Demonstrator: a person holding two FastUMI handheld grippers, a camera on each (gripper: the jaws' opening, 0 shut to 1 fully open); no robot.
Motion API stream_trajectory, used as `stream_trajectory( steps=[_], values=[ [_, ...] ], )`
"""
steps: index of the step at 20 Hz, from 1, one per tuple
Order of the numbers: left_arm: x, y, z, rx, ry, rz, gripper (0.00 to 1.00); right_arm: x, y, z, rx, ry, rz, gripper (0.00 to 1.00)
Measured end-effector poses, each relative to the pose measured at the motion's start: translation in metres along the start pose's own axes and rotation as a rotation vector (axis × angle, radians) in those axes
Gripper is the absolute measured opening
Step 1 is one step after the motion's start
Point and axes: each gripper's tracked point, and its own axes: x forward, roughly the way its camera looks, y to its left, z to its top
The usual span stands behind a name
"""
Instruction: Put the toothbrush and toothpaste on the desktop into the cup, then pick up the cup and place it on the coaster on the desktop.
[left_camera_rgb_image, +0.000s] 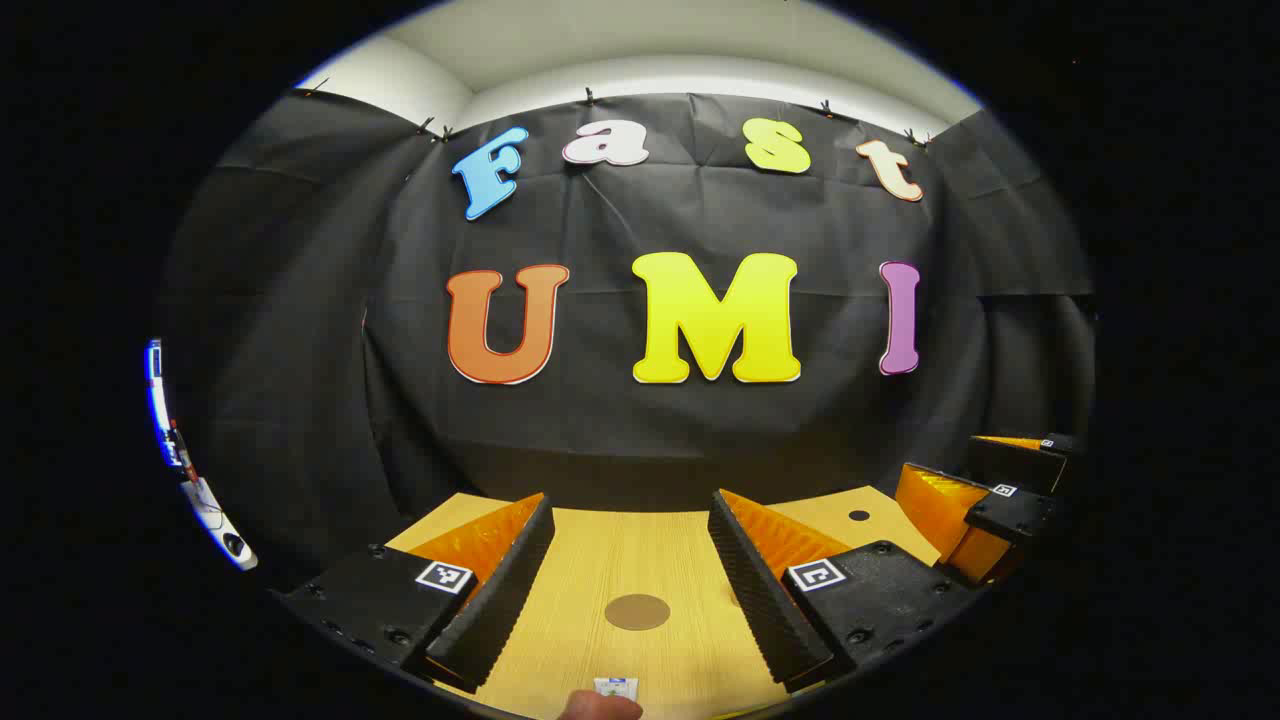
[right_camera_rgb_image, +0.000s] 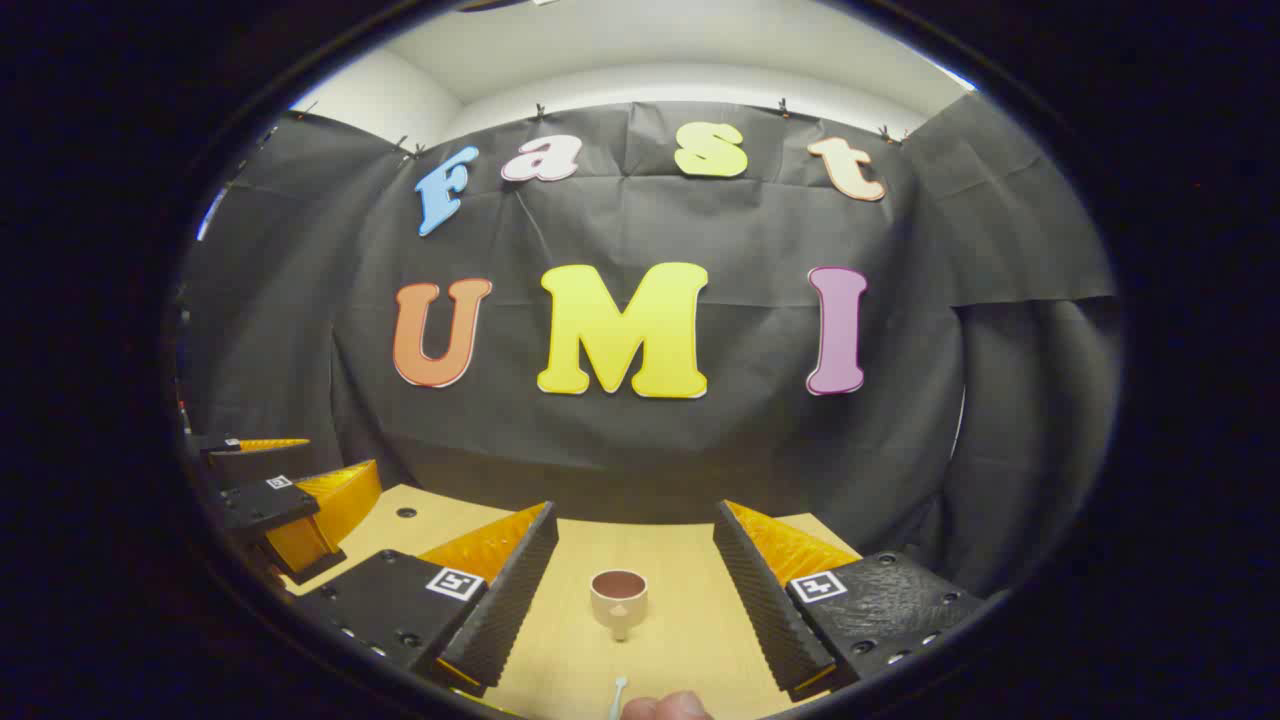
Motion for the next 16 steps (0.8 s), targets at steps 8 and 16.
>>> stream_trajectory(
  steps=[8, 16],
  values=[
    [-0.004, -0.005, 0.003, -0.002, -0.007, -0.022, 0.98, -0.009, -0.004, 0.002, -0.004, -0.009, -0.014, 0.98],
    [-0.012, -0.004, 0.005, -0.003, -0.016, -0.022, 0.98, -0.014, -0.008, 0.001, 0.006, -0.002, -0.026, 0.95]
  ],
)
